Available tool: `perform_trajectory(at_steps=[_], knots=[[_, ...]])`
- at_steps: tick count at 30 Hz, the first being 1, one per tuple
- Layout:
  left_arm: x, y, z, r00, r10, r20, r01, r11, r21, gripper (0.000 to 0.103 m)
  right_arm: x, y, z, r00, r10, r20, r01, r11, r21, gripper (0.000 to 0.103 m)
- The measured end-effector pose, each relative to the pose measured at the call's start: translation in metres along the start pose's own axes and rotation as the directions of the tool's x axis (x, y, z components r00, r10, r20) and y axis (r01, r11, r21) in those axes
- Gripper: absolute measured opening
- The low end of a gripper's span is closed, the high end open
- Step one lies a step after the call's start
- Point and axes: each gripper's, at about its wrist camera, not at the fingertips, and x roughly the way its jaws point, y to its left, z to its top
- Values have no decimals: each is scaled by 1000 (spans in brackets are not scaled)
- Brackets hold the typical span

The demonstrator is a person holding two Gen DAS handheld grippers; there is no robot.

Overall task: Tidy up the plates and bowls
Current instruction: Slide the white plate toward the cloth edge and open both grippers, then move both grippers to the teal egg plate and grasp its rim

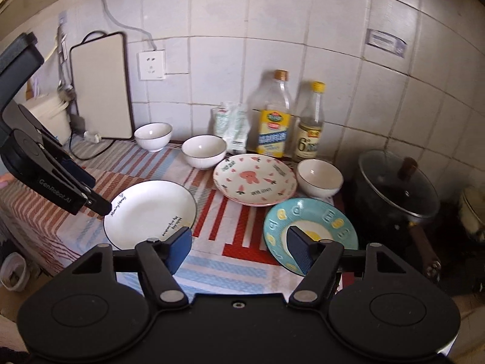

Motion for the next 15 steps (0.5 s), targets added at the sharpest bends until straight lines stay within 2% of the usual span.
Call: perform_trajectory(at_steps=[4, 9, 15], knots=[[5, -14, 15, 999, -36, 19, 36, 999, -1, 51, -8, -18, -2, 1000, -6, 9, 6, 999, 40, 74], [21, -24, 34, 996, -78, 45, 80, 996, -30, 57, -1, -42, -5, 998, -57, 23, 56, 997, 51, 75], [53, -36, 55, 993, -73, 88, 79, 995, -68, 64, 18, -63, -11, 992, -100, 79, 94, 993, 75, 75]])
